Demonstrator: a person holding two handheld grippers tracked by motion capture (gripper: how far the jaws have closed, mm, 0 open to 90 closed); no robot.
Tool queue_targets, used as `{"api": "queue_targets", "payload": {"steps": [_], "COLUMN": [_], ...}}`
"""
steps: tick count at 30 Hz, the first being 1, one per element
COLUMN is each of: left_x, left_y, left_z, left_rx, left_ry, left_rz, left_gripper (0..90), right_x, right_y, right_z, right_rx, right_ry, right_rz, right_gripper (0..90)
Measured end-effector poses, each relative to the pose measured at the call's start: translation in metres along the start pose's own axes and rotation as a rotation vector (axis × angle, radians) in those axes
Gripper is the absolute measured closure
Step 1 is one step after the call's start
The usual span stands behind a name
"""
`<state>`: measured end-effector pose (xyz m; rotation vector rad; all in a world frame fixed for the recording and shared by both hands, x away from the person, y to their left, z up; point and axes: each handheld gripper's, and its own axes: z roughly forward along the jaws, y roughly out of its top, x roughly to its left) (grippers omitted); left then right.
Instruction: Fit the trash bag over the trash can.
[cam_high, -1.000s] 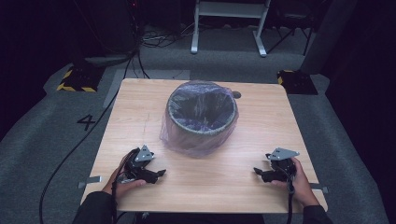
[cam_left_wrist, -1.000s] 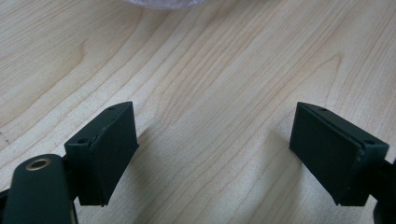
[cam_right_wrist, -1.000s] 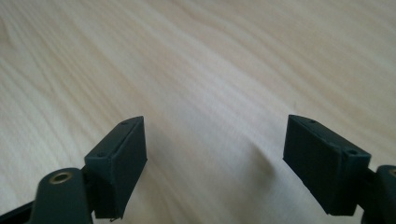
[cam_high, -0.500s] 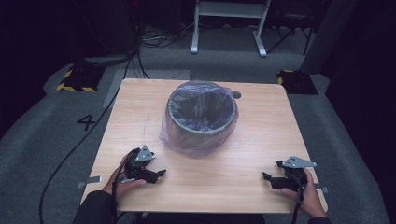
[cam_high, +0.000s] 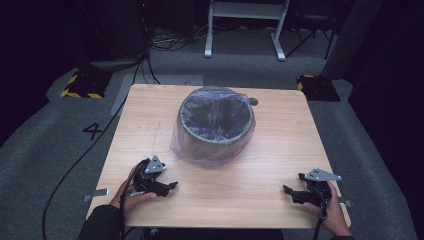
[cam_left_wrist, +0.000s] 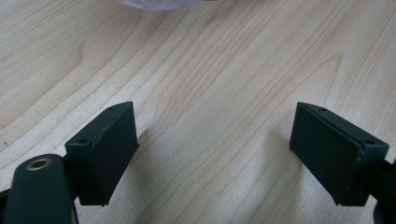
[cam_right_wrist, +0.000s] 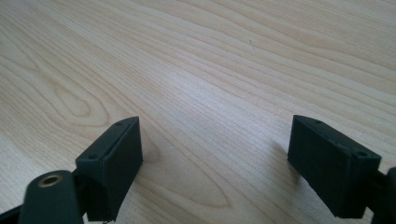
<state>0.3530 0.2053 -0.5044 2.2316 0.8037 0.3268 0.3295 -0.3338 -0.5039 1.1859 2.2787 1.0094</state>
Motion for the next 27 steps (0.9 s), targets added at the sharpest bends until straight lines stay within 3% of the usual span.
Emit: {"api": "queue_targets", "payload": {"steps": [27], "left_x": [0.0012], "left_y": [0.0026], "left_z": [0.0028], "left_rx": [0.0], "left_ry": [-0.006], "left_rz": [0.001], "left_gripper": [14.3], "right_x": [-0.001], "right_y": [0.001], "right_z": [0.0014], "right_rx": [0.001], "right_ry": [0.006], "right_rz": [-0.004], "right_gripper": [16.3]}}
